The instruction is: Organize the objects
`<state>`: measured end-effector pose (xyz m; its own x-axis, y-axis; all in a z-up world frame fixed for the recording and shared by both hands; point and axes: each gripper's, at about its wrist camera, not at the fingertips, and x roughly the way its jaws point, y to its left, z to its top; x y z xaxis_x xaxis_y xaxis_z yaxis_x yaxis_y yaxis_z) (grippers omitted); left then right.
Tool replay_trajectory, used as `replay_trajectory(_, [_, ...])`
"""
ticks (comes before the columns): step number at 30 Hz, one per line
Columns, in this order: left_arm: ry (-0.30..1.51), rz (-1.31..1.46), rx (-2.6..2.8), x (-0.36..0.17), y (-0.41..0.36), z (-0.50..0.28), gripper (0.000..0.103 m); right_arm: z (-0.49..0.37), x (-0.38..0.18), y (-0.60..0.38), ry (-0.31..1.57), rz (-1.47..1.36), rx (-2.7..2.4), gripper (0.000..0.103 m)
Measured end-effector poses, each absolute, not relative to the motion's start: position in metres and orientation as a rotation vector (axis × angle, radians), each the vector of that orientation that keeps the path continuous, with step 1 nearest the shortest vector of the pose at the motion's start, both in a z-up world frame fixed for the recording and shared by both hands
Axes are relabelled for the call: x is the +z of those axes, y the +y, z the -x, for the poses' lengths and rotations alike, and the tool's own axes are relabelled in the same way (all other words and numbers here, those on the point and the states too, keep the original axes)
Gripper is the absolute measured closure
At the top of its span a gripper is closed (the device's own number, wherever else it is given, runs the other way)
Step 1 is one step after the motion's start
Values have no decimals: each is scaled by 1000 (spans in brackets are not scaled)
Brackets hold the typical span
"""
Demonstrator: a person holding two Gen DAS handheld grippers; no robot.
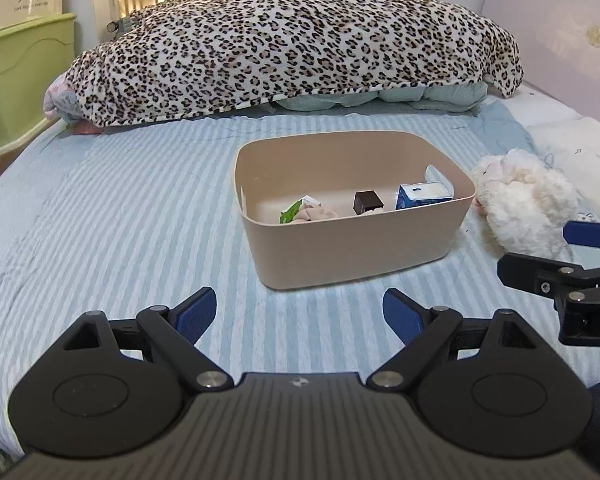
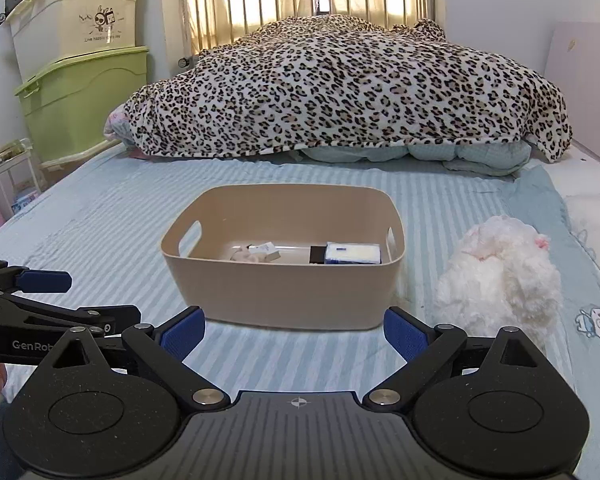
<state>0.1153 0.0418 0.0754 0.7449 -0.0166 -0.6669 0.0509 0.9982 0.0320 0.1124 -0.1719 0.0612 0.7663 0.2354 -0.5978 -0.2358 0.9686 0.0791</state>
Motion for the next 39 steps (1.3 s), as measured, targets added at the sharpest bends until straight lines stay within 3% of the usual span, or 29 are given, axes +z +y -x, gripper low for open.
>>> replay_trajectory(39, [703, -63, -49, 81, 26, -12, 10, -23, 65, -189, 688, -42, 228, 4])
